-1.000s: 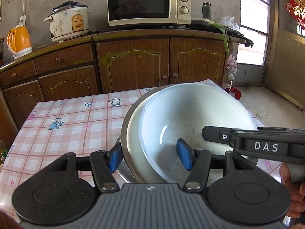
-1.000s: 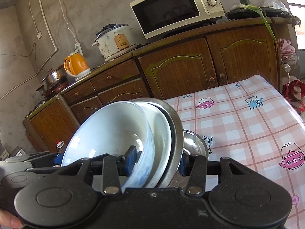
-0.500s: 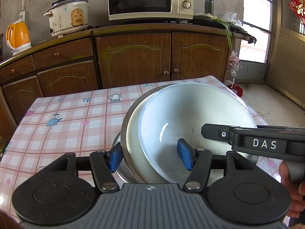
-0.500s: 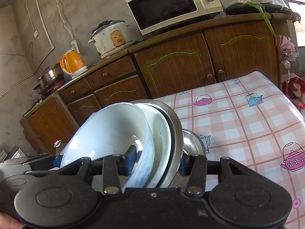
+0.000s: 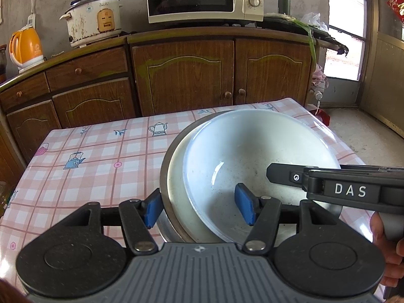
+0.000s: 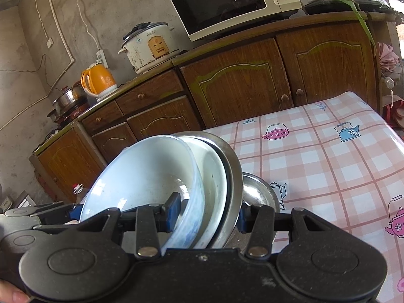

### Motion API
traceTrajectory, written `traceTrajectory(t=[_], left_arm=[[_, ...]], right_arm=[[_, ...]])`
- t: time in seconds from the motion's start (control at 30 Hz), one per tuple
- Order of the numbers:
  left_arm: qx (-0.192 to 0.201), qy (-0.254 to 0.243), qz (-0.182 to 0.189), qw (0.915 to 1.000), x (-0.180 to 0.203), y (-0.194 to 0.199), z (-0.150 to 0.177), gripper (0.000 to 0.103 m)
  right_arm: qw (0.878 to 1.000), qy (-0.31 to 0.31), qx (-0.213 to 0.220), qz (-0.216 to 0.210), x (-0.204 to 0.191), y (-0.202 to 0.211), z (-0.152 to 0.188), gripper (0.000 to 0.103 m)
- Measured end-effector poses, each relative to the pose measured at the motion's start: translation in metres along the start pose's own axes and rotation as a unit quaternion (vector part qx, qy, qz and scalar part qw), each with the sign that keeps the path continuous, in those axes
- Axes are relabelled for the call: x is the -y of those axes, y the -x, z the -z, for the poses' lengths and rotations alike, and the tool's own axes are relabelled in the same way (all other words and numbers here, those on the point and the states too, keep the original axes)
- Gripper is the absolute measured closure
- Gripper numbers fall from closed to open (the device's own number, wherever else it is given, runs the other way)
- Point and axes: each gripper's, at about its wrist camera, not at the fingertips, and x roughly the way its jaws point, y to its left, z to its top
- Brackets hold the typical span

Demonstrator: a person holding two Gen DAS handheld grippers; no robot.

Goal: Organize plates and bowls

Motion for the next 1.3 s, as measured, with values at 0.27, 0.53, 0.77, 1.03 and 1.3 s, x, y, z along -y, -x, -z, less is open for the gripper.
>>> traceTrajectory(t=[0.27,0.53,0.77,1.03,1.3], left_arm=[[-0.01,0.008,0.009,0.9999,-0.002,-0.013,0.004,0.041],[-0.016,0.016,0.019,0.9996,-0.003,-0.025,0.006,0.041],[-0.023,0.019,0.018,0.9994,-0.003,-0.035,0.01,0.04],[-0.02,-0.02,0.01,0.9995,0.008,-0.047,0.014,0.049],[-0.02,-0.026,0.001,0.9995,0.009,-0.055,0.016,0.05]], right_arm=[[1.0,0.002,-0.015,0.012,0.005,-0.01,0.0,0.049],[0.999,0.006,-0.025,0.026,0.007,-0.017,0.001,0.049],[0.998,0.02,-0.037,0.039,0.006,-0.026,0.004,0.049],[0.996,0.038,-0.057,0.051,0.002,-0.043,0.009,0.057],[0.995,0.072,-0.05,0.057,-0.004,-0.044,0.007,0.059]])
